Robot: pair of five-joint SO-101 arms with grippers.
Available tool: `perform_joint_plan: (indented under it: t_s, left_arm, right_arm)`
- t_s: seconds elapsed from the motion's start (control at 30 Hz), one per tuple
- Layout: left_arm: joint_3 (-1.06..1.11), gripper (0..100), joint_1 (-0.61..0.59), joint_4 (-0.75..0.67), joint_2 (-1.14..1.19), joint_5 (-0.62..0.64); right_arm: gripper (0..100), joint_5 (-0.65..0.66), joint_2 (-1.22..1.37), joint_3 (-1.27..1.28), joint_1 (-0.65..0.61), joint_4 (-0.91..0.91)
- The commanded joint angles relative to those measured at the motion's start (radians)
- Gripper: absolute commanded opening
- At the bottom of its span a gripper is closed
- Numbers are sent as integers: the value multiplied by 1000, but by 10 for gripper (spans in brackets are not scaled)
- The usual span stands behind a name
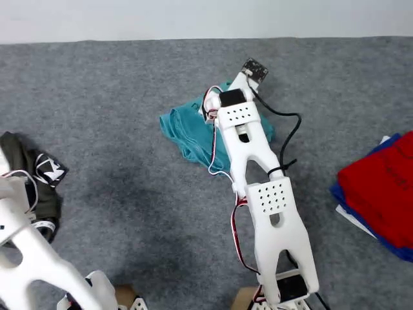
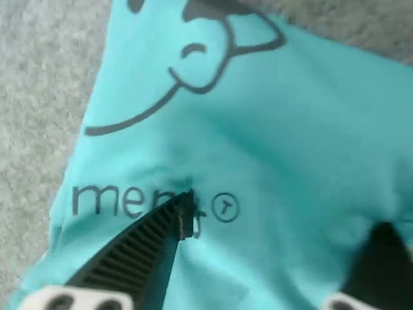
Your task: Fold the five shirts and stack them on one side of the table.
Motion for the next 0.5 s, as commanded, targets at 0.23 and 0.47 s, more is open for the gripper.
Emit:
perform_joint_plan:
  t_s: [0.23,0.47]
  left_arm:
    - [-4,4,-6,-15,-21,-9]
    - [-4,4,-3,-15,-21,-5]
  right_arm:
    - [24,17,-7,-55,77,12]
    - [9,117,-38,-341,108,219]
